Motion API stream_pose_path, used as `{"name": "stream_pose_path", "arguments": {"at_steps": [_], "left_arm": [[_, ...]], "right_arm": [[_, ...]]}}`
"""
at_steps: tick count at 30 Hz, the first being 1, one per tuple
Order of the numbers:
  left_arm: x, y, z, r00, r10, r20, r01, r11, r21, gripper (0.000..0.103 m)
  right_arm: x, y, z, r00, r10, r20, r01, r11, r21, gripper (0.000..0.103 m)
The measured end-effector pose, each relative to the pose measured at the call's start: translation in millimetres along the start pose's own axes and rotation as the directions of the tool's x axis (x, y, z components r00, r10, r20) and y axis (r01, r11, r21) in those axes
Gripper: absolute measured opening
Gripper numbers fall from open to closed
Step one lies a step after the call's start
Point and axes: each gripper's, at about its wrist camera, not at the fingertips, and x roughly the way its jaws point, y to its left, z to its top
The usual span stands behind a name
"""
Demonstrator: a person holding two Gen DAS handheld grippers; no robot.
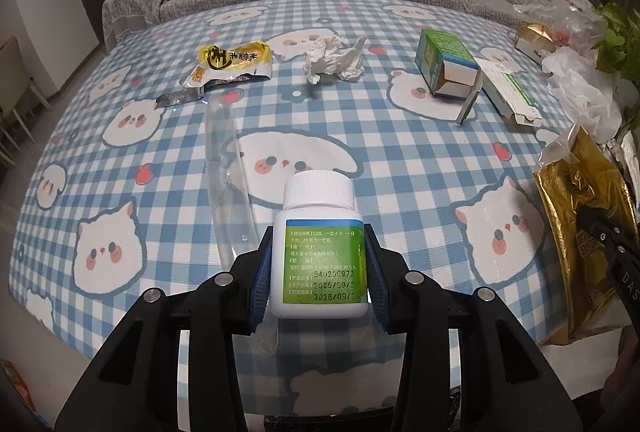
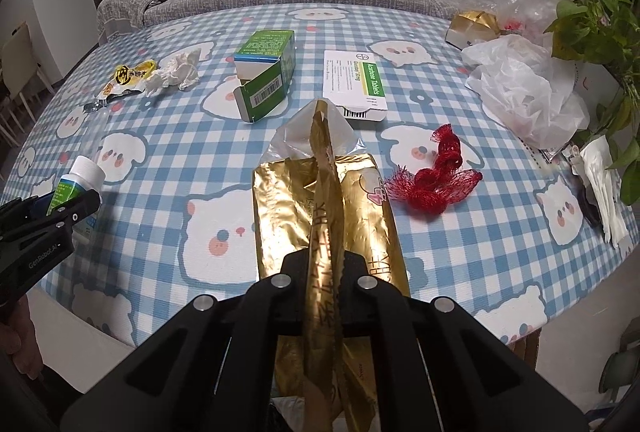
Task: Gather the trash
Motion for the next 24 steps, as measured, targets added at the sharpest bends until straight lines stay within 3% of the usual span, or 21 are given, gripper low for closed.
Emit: {"name": "stream_pose_path", "arguments": {"at_steps": [24], "left_arm": [[-49.7, 0.6, -36.1, 0.999, -0.010, 0.046, 0.009, 1.000, 0.012, 0.040]], "right_arm": [[-40.0, 7.4, -27.6, 0.999, -0.015, 0.035, 0.016, 1.000, -0.008, 0.003]]}}
